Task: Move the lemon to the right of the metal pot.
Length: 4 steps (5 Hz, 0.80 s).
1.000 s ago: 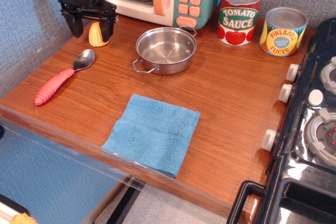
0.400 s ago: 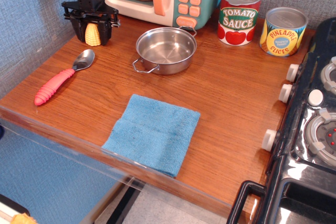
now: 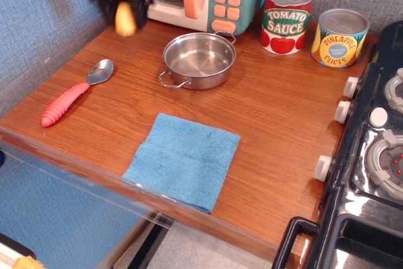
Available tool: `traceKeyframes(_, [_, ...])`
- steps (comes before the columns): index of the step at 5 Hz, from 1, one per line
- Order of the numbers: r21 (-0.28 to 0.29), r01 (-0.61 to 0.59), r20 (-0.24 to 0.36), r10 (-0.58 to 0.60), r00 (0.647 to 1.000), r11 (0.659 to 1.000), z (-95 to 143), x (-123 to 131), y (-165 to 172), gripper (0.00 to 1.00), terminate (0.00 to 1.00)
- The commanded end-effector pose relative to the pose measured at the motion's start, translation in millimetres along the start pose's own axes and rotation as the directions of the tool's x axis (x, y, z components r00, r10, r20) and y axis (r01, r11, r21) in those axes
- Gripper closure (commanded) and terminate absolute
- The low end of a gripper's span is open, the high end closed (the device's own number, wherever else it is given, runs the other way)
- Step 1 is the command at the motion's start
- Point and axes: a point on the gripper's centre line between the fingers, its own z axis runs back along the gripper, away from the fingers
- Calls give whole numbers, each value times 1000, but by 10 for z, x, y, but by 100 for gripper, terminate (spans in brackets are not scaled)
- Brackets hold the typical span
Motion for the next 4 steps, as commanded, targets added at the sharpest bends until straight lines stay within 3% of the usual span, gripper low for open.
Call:
traceKeyframes(1, [-105, 342, 145, -326, 934, 934, 814, -191, -906, 100, 0])
traceKeyframes(2, [-123, 471, 84, -463, 882, 874, 679, -448, -1345, 100, 0])
traceKeyframes(4, [-82, 619, -49, -623, 781, 781, 204, -883, -2269, 100, 0])
